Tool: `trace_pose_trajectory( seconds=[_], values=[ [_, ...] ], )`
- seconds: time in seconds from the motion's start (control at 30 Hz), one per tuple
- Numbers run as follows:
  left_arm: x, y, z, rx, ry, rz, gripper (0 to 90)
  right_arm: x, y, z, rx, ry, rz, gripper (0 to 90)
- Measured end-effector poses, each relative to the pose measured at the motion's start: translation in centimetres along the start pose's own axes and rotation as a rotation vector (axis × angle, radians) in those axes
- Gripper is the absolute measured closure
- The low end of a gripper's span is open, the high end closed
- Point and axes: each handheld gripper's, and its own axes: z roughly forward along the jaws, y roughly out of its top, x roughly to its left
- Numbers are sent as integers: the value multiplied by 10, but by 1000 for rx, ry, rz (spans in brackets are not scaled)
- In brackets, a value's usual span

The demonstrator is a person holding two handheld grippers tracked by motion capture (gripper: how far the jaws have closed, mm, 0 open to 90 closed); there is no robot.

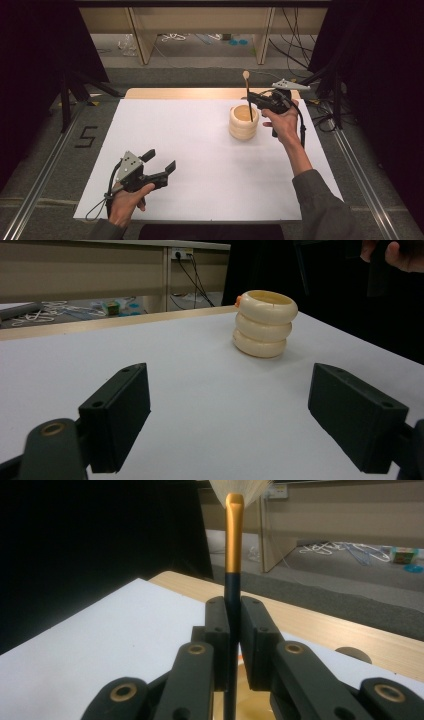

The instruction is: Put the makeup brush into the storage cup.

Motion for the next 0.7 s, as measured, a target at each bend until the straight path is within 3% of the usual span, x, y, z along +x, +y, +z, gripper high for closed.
trace_pose_trajectory(
  seconds=[0.3, 0.7],
  values=[
    [0, 0, 0, -3, -3, -1, 167, -4, 2, 4, 15, -20, -3, 834],
    [0, 1, -1, -5, -6, 3, 167, -11, 5, 11, -15, -39, 1, 834]
  ],
)
